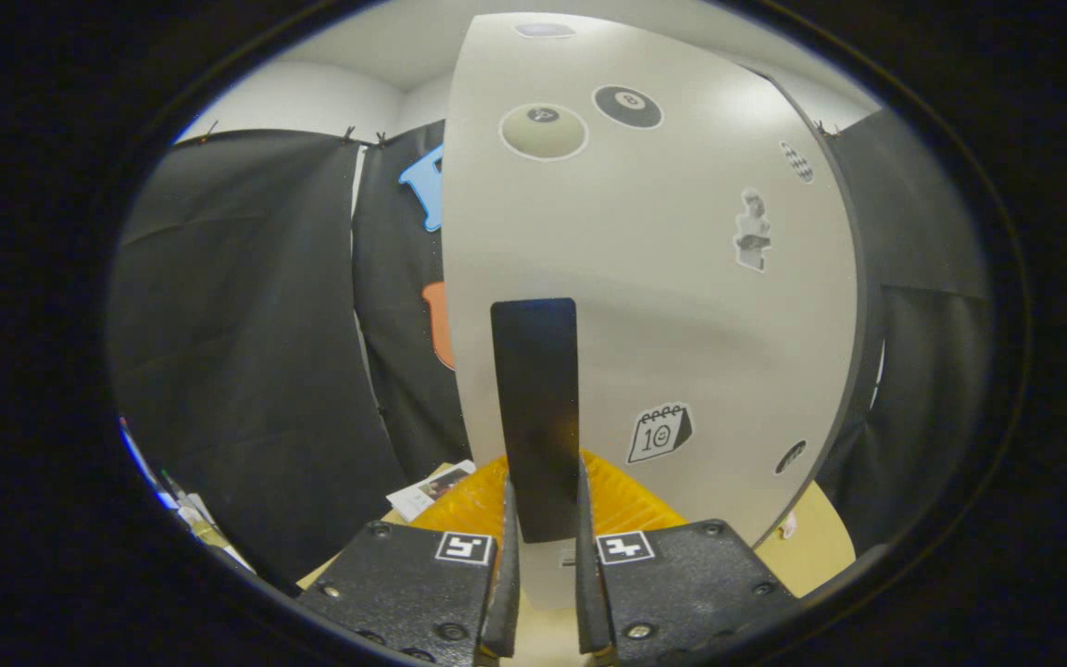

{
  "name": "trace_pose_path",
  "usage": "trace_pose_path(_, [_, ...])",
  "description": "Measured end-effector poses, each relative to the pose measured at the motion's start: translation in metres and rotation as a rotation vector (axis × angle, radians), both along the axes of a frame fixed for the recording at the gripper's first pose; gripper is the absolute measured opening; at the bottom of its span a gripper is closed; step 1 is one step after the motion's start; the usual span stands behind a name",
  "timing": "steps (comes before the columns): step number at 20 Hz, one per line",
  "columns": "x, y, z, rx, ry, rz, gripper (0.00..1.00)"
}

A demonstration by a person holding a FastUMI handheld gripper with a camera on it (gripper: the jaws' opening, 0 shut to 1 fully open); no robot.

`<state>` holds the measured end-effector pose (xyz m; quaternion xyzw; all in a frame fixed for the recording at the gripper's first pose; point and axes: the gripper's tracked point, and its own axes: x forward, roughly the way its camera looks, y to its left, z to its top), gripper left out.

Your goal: Open the shoe cabinet door, grab the shoes and put them into the shoe cabinet, then close the shoe cabinet door.

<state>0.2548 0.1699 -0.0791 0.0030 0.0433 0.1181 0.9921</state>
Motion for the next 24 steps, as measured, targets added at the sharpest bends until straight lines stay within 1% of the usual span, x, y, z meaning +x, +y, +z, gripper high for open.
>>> trace_pose_path(10, [-0.043, -0.038, -0.006, 0.021, 0.000, -0.035, 0.27])
trace_pose_path(16, [-0.062, -0.067, -0.006, 0.026, -0.010, -0.027, 0.26])
trace_pose_path(21, [-0.076, -0.091, -0.006, 0.017, -0.005, 0.001, 0.23])
trace_pose_path(24, [-0.082, -0.107, -0.006, 0.003, -0.001, -0.012, 0.21])
